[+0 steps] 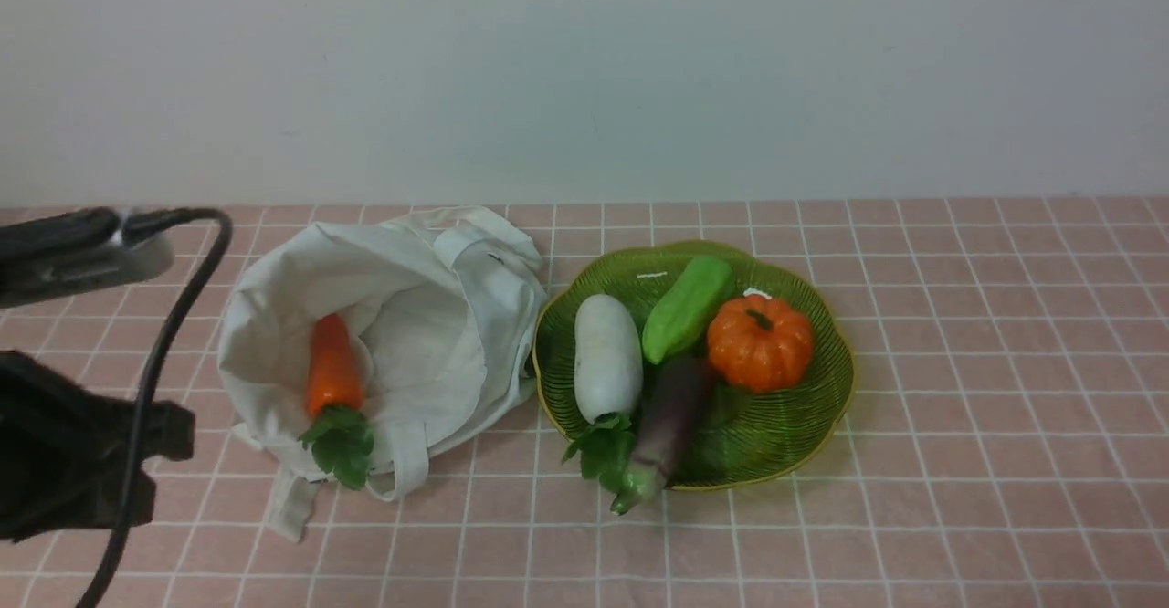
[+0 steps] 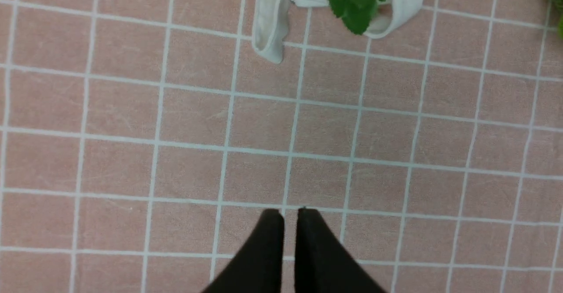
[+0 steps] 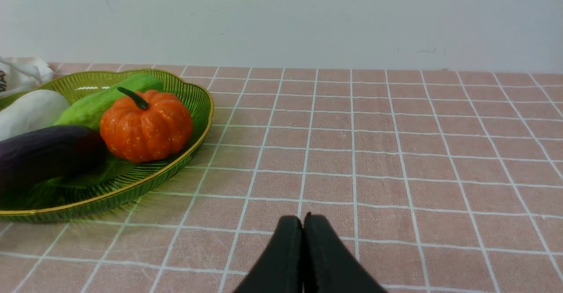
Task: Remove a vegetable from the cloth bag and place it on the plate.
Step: Use the left arm to grab a carrot from the bag
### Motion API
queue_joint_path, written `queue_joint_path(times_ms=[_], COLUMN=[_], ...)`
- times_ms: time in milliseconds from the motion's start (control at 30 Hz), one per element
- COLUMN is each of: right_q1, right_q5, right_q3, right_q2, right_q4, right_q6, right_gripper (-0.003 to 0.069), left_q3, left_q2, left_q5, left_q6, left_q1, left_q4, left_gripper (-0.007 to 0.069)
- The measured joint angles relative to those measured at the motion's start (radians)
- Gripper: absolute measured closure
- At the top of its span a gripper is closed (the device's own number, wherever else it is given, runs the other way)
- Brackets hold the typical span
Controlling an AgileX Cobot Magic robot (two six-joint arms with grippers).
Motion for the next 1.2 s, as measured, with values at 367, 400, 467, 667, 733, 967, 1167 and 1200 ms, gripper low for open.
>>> queue_joint_path(times_ms=[367, 400, 467, 667, 733, 967, 1167, 1200], right_q1=[0.0, 0.0, 0.0, 0.0, 0.0, 0.0, 0.0, 0.0], right_q5=[0.0, 0.0, 0.0, 0.0, 0.0, 0.0, 0.0, 0.0], right_q3=[0.0, 0.0, 0.0, 0.0, 0.0, 0.0, 0.0, 0.0], right_q2=[0.0, 0.0, 0.0, 0.0, 0.0, 0.0, 0.0, 0.0], right_q4=[0.0, 0.0, 0.0, 0.0, 0.0, 0.0, 0.0, 0.0], right_q6=[0.0, 0.0, 0.0, 0.0, 0.0, 0.0, 0.0, 0.0], right_gripper=[0.0673, 0.0673, 0.0673, 0.0673, 0.0673, 0.0673, 0.0673, 0.0673], left_q3=[-0.173, -0.182, -0.206, -0.22, -0.22, -0.22, -0.224, -0.226], left_q2=[0.335, 0.355, 0.404, 0.543, 0.591, 0.708, 0.762, 0.773], left_q5=[-0.105, -0.115, -0.159, -0.301, -0.333, -0.399, -0.41, -0.414], left_q6=[-0.161, -0.174, -0.213, -0.274, -0.294, -0.519, -0.716, -0.721], left_q1=[-0.24, -0.242, -0.246, -0.247, -0.247, -0.247, -0.247, -0.248], left_q4=[0.173, 0.201, 0.254, 0.35, 0.373, 0.501, 0.568, 0.57], left_gripper=[0.0327, 0.0306, 0.026, 0.0205, 0.0205, 0.0205, 0.0221, 0.0262])
